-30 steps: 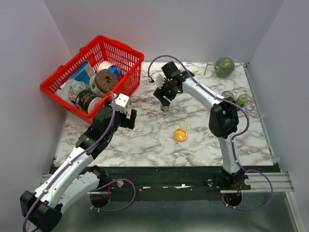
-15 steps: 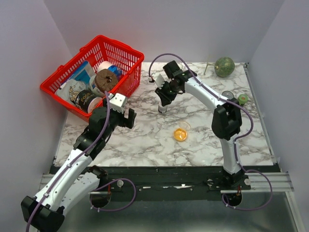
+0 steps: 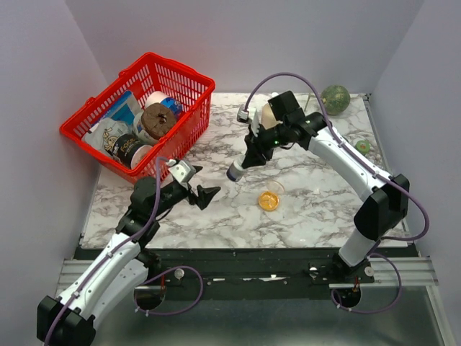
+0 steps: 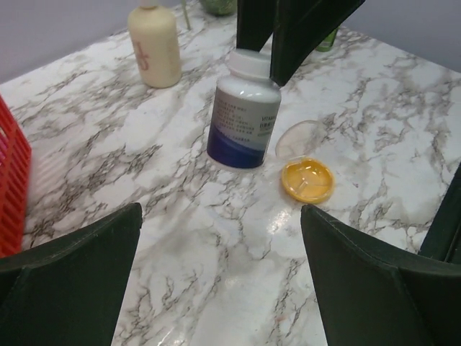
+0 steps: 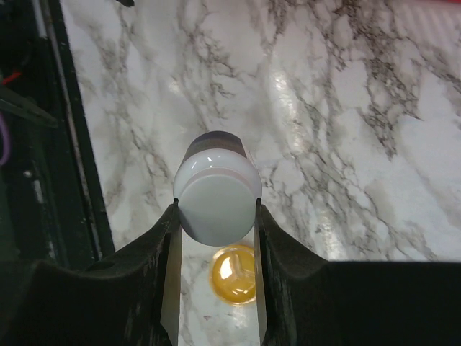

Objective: Sort the pills into containers

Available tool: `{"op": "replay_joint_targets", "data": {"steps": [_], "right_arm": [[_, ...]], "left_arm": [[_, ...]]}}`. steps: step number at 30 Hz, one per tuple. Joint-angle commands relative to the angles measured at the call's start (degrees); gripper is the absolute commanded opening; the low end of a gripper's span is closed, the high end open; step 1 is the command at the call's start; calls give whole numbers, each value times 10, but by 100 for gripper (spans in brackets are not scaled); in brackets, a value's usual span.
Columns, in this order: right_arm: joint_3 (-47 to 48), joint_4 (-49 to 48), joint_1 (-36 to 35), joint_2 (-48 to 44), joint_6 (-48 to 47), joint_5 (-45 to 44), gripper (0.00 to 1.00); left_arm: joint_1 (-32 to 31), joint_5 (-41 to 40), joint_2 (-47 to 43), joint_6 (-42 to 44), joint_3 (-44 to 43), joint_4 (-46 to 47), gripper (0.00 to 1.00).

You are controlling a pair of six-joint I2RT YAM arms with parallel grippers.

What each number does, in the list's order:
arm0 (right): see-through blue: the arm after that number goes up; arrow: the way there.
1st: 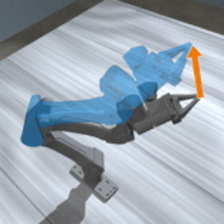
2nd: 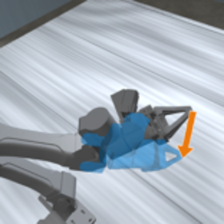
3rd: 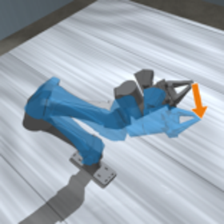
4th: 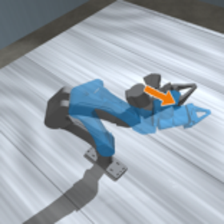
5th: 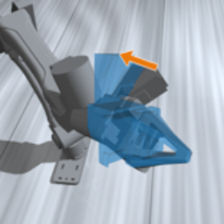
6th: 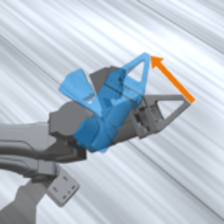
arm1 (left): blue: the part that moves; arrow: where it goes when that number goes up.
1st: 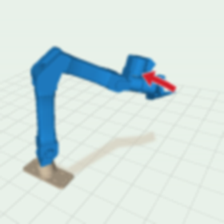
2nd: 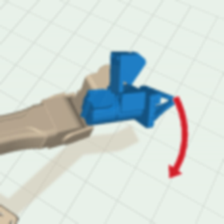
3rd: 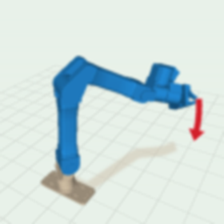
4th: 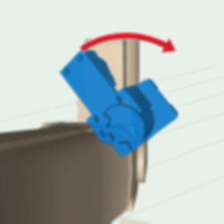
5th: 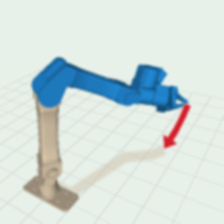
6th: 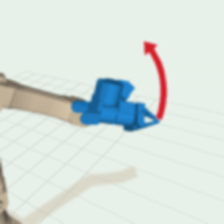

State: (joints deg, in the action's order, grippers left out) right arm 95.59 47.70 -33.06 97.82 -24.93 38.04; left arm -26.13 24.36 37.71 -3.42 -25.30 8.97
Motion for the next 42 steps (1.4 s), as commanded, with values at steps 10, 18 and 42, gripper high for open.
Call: {"op": "replay_joint_targets", "data": {"steps": [10, 18, 42], "right_arm": [[-98, -130, -3, -79, 133, 164, 12], [-117, -177, -3, -93, 180, 198, 12], [-161, -205, -3, -115, 145, 278, 11]], "left_arm": [[-146, -59, 67, 126, -42, 66, 99], [-168, -162, 108, 146, -71, 61, 99], [-168, 18, 125, 102, -97, 1, 0]]}}
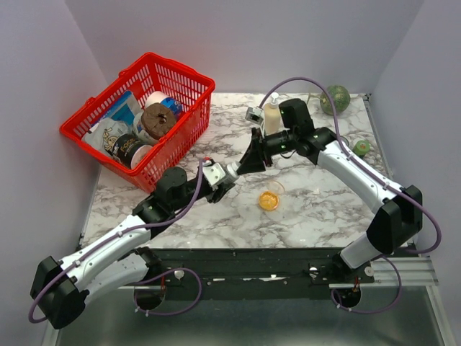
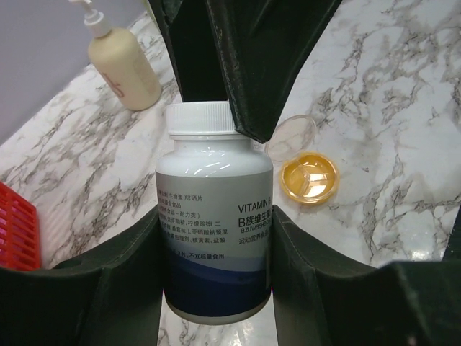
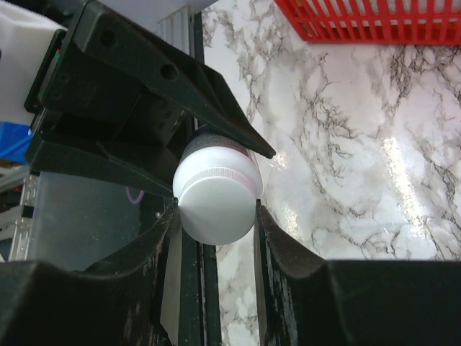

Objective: Sort the pills into containers

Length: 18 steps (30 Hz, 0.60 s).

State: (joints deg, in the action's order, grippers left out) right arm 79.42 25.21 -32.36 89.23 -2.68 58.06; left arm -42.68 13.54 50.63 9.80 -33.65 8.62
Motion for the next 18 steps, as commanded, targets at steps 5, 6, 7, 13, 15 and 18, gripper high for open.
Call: {"op": "replay_joint_targets", "data": {"steps": [5, 6, 7, 13, 15, 18], "right_arm": [[0, 115, -23, -68, -403, 118, 11], [16, 186, -24, -55, -455, 115, 11], [41, 202, -26, -49, -509, 112, 11], [58, 200, -28, -40, -456, 97, 33], [48, 172, -28, -44, -403, 66, 72], [44, 130, -26, -53, -250, 7, 100]], "left_arm": [[10, 292, -5, -87, -8, 16, 0], [12, 305, -3, -94, -12, 11, 0], [12, 318, -1, -95, -14, 4, 0], [15, 283, -15, -75, -23, -33, 0], [15, 246, -28, -54, -19, -44, 0], [15, 186, -39, -29, -15, -56, 0]]}}
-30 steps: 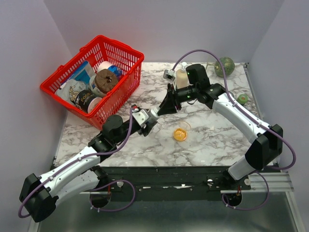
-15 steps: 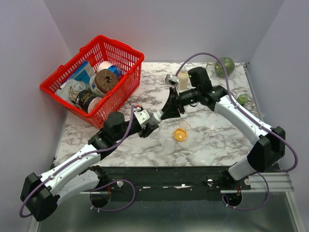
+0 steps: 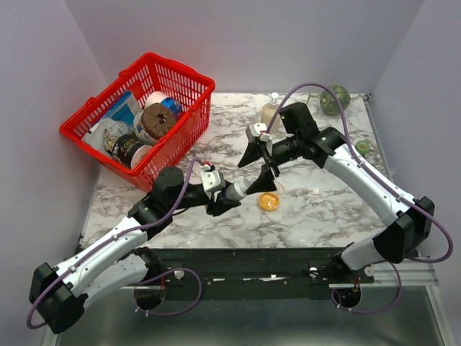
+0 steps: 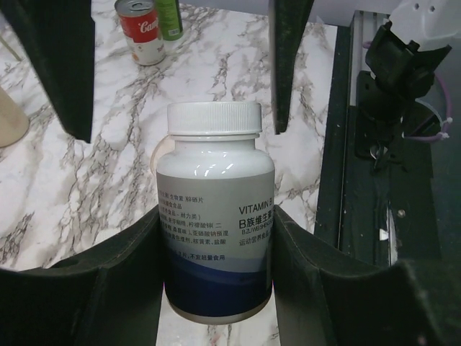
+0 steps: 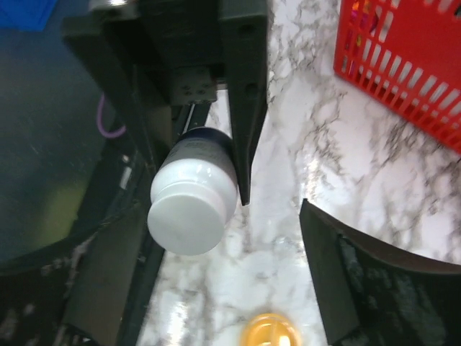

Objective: Sort the pills into containers

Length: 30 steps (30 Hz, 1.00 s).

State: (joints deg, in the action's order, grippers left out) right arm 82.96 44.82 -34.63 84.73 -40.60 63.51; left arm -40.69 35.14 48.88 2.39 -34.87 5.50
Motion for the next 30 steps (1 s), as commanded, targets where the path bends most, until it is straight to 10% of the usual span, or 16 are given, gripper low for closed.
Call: {"op": "replay_joint_targets", "data": {"steps": [1, 8, 22, 30], "right_arm": [[16, -66, -3, -5, 204, -56, 100], [13, -118, 0, 13, 494, -110, 100], [9, -127, -12, 39, 524, -134, 82], [21, -108, -26, 41, 478, -101, 15]], "left_arm": [[-6, -47, -23, 50, -1, -26, 0], [-15, -160, -26, 63, 4, 5, 0], [-17, -169, -2, 60, -5, 18, 0], [-16, -162, -8, 65, 2, 15, 0]]}}
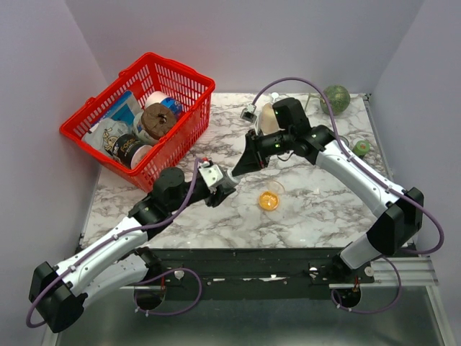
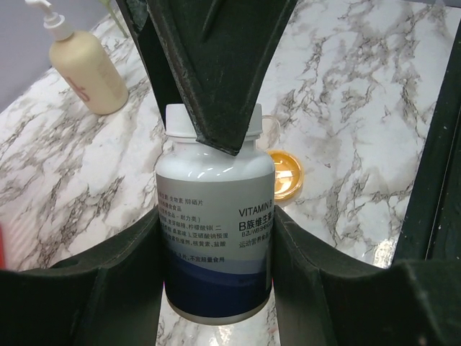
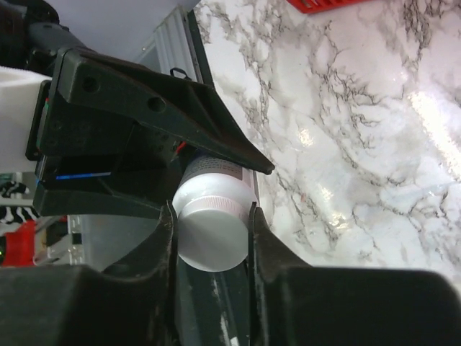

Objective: Sort the pills into containers

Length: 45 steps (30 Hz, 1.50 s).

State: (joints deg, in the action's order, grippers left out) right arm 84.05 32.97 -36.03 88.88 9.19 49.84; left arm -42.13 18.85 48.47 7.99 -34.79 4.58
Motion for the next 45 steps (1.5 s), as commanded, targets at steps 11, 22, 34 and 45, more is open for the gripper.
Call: {"op": "replay_joint_targets", "data": {"steps": [11, 22, 34, 45], "right_arm": [[-5, 193, -45, -34, -702, 191, 11], [44, 155, -44, -5, -490, 115, 87], [-54, -18, 1, -51, 62, -35, 99], [-59, -46, 0, -28, 94, 2, 69]], "left_arm": [[0, 186, -15, 23, -14, -71, 0], [0, 110, -7, 33, -10, -56, 0], [0, 12, -4, 6, 0, -10, 0], [0, 5, 4, 4, -3, -8, 0]]}}
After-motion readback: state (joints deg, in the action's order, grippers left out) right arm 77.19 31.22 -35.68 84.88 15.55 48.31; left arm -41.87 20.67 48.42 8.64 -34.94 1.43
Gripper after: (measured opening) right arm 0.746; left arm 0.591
